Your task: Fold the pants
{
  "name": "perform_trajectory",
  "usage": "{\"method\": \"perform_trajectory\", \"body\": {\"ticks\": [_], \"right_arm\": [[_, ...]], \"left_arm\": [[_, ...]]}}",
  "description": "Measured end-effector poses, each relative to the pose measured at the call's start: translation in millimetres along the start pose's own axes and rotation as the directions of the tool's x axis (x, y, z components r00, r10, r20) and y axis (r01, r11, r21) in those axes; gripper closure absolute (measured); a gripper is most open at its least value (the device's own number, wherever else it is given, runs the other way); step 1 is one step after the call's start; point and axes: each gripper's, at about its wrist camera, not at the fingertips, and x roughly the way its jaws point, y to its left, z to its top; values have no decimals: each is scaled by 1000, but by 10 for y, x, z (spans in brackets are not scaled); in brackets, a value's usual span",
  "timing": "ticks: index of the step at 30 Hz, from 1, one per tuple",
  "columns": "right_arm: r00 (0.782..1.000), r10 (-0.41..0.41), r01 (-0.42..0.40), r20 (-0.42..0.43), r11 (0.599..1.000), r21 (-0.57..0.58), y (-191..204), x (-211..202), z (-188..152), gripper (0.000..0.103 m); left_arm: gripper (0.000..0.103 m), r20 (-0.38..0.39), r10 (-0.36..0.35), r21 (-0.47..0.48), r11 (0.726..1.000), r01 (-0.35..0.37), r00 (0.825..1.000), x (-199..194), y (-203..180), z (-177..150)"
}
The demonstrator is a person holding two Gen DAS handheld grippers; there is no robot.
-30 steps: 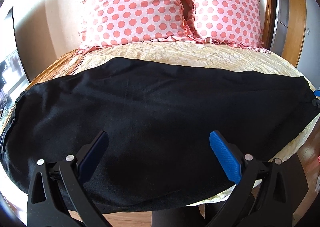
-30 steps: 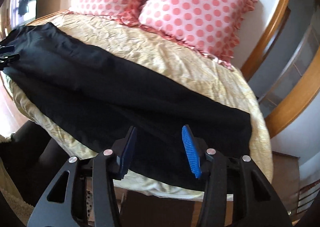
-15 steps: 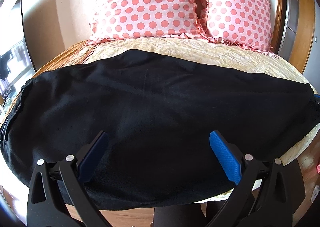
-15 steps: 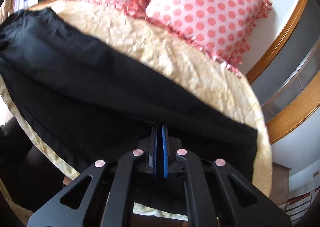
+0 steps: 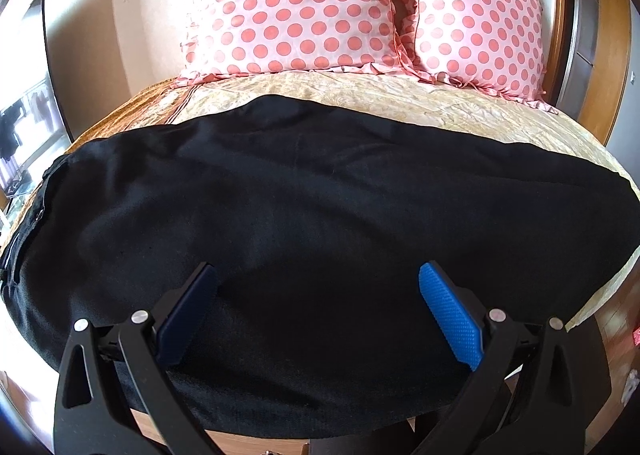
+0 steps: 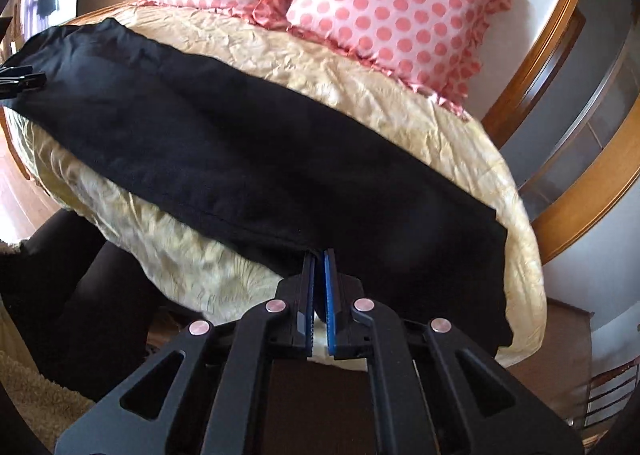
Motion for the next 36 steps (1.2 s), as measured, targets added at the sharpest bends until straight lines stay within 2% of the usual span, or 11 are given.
{"method": "perform_trajectory", "body": {"ticks": [4, 9, 11, 14, 17, 25, 29, 30, 31, 33, 36], "right_arm": [[999, 28, -30, 41, 998, 54, -223, -259, -105, 64], [988, -64, 34, 138, 977, 208, -711, -432, -44, 63], [981, -155, 124, 112, 961, 247, -909, -278, 90, 63], [982, -185, 165, 45, 945, 281, -1179, 97, 292, 63], [986, -164, 165, -28, 949, 269, -1367, 457, 431, 63], [990, -28, 36, -137, 998, 56, -1347, 981, 609, 63], [989, 51, -39, -142, 996, 83, -1430, 1074, 600, 58], [988, 72, -59, -136, 994, 94, -1450, 1072, 582, 61], [986, 116, -103, -124, 989, 102, -1453, 1067, 558, 77], [981, 161, -152, -105, 985, 84, -1381, 1052, 548, 98], [986, 142, -138, -89, 989, 49, -1309, 1060, 568, 103]], "left_arm": [[2, 17, -9, 9, 1000, 9, 1000, -68, -13, 14], [2, 45, -37, 32, 999, 35, 998, -146, -111, 62], [2, 50, -44, 46, 998, 42, 998, -148, -175, 78], [2, 48, -53, 69, 996, 49, 997, -139, -286, 78], [2, 51, -54, 93, 994, 49, 997, -140, -369, 49], [2, 37, -36, 113, 993, 32, 999, -73, -431, 41], [2, 24, -42, 104, 994, 39, 999, -31, -440, 51], [2, 22, -43, 105, 994, 40, 999, -24, -447, 51], [2, 21, -43, 106, 993, 41, 999, -16, -450, 49], [2, 15, -41, 110, 993, 39, 999, 7, -461, 50], [2, 6, -42, 107, 993, 41, 999, 42, -469, 66]]}}
